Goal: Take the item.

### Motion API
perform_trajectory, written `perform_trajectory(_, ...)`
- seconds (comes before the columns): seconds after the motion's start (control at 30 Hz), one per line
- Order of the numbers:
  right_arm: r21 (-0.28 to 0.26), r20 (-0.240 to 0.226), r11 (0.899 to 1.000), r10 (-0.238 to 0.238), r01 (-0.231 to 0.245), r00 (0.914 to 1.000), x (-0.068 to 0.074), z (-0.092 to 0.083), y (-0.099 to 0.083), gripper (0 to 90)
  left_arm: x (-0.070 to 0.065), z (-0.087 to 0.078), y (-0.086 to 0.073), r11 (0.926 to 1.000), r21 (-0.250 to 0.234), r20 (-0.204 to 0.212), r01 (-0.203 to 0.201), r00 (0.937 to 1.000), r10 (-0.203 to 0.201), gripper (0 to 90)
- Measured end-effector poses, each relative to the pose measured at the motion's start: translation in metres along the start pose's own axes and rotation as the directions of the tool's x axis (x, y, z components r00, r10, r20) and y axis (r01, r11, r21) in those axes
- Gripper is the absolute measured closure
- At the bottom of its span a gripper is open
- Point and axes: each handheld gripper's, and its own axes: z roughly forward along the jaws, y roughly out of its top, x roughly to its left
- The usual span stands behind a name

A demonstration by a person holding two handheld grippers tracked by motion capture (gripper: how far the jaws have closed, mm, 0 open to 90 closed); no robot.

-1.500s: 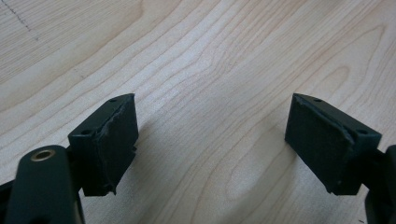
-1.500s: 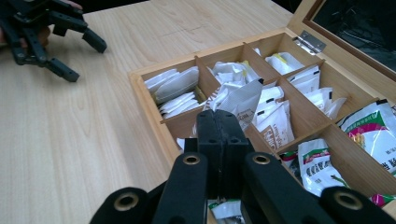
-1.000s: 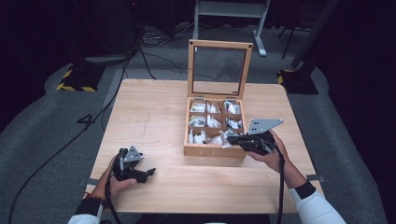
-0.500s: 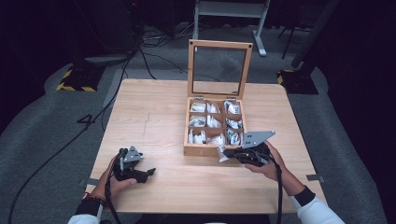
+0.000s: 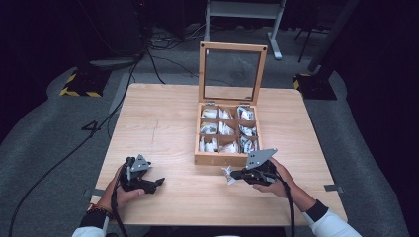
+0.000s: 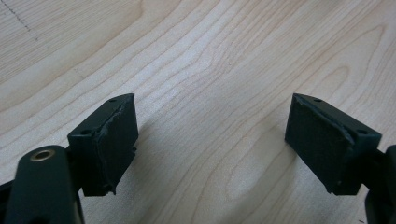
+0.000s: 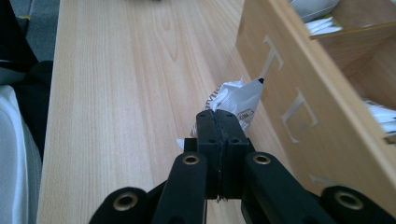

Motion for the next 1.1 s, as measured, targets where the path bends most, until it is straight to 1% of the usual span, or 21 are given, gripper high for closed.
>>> perform_trajectory(0.2,0.039,-0.028,0.999,-0.005,0.006,0.9996,0.005,0.013,-0.005,89.1,0.0,0.0,0.0,1.0,0.0,0.0,0.001,1.0,-0.001,17.6)
perform_trajectory(0.33,0.043,-0.069,0.999,-0.003,0.006,0.9976,0.007,0.019,-0.007,88.9,0.0,0.0,0.0,1.0,-0.001,-0.001,0.001,1.0,-0.001,17.7)
perform_trajectory(0.4,0.054,-0.086,0.998,-0.006,0.011,0.9963,0.008,0.022,-0.01,88.7,0.0,0.0,0.0,1.0,0.0,-0.001,0.001,1.0,-0.001,17.7)
perform_trajectory(0.43,0.061,-0.09,0.998,0.001,0.005,0.9959,0.008,0.023,-0.011,88.7,0.0,0.0,0.0,1.0,-0.001,-0.001,0.001,1.0,-0.001,17.7)
perform_trajectory(0.5,0.075,-0.095,0.997,-0.001,0.009,0.9955,0.008,0.027,-0.013,88.4,0.0,0.0,0.0,1.0,-0.001,-0.002,0.001,1.0,-0.001,17.7)
perform_trajectory(0.57,0.071,-0.101,0.997,0.004,0.003,0.9949,0.008,0.028,-0.014,88.3,0.0,0.0,0.0,1.0,-0.001,-0.002,0.001,1.0,-0.001,17.7)
perform_trajectory(0.63,0.07,-0.098,0.998,0.001,0.006,0.9952,0.008,0.028,-0.013,88.2,0.0,0.0,0.0,1.0,0.0,-0.007,-0.006,1.0,0.006,17.7)
perform_trajectory(0.7,0.07,-0.092,0.998,0.002,0.004,0.9957,0.009,0.028,-0.013,87.6,0.0,0.0,0.0,1.0,0.0,-0.006,-0.004,1.0,0.004,17.7)
perform_trajectory(0.83,0.076,-0.067,0.997,0.01,-0.005,0.9977,0.007,0.028,-0.015,82.7,0.0,0.0,0.0,1.0,0.0,-0.008,-0.006,1.0,0.006,17.7)
perform_trajectory(0.93,0.076,-0.039,0.997,0.011,-0.008,0.9992,0.005,0.027,-0.015,79.3,0.0,0.0,0.0,1.0,0.0,-0.008,-0.006,0.9999,0.006,17.7)
perform_trajectory(1.0,0.073,-0.012,0.997,0.014,-0.013,0.9998,0.004,0.025,-0.016,77.9,0.0,0.0,0.0,1.0,0.0,-0.006,-0.004,1.0,0.004,17.7)
perform_trajectory(1.07,0.077,0.004,0.997,0.016,-0.017,0.9999,0.001,0.024,-0.016,73.2,0.0,0.0,0.0,1.0,0.0,-0.005,-0.001,1.0,0.001,17.7)
perform_trajectory(1.1,0.074,0.016,0.997,0.02,-0.021,0.9997,0.0,0.024,-0.017,72.3,0.0,0.0,0.0,1.0,0.0,-0.008,-0.006,1.0,0.006,17.7)
